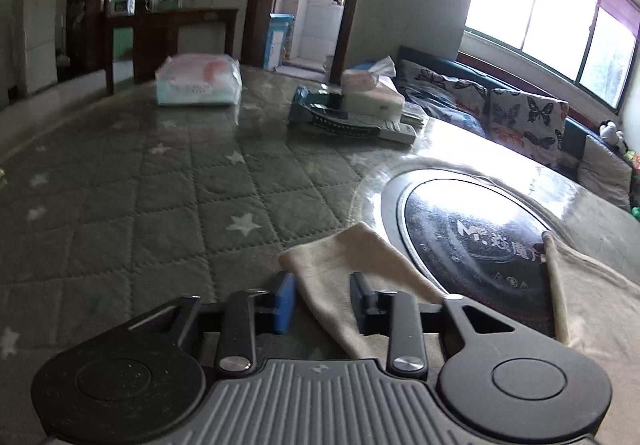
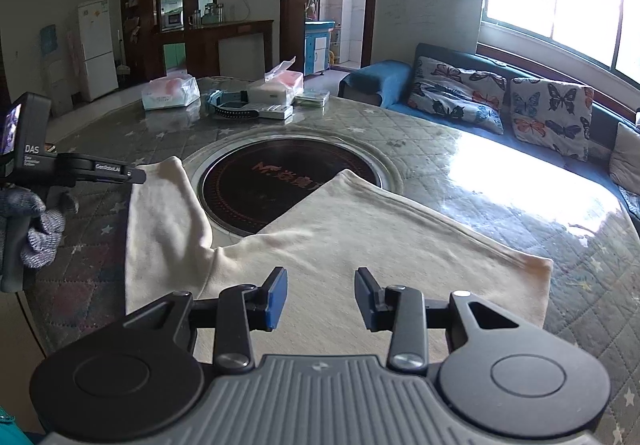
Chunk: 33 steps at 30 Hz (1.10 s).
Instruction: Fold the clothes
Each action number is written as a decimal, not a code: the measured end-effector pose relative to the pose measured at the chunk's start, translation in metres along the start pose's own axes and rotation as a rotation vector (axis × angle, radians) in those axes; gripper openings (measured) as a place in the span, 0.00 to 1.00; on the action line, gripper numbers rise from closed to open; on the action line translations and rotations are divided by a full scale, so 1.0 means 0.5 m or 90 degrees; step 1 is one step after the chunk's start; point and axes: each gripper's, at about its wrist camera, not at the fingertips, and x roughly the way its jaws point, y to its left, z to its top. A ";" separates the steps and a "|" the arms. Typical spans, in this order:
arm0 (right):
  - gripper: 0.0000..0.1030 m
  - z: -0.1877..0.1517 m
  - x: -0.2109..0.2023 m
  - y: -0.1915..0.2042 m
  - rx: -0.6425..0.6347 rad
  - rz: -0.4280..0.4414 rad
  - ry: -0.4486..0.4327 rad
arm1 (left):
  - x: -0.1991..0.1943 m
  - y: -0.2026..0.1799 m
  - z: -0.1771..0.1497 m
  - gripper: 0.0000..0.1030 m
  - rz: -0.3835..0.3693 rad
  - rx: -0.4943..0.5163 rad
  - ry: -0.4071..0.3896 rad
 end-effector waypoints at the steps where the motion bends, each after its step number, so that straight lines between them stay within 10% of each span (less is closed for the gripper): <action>1: 0.36 0.001 0.001 0.002 -0.001 -0.001 0.001 | 0.001 0.001 0.001 0.08 -0.002 -0.006 0.000; 15: 0.36 0.025 -0.019 -0.019 0.034 0.009 -0.020 | -0.150 -0.119 -0.012 0.02 -0.178 0.069 -0.105; 24: 0.36 0.052 -0.017 -0.018 0.067 0.082 -0.030 | -0.194 -0.262 -0.128 0.03 -0.319 0.284 -0.066; 33: 0.36 0.032 0.043 -0.007 0.095 0.107 0.022 | -0.207 -0.260 -0.187 0.10 -0.326 0.370 -0.051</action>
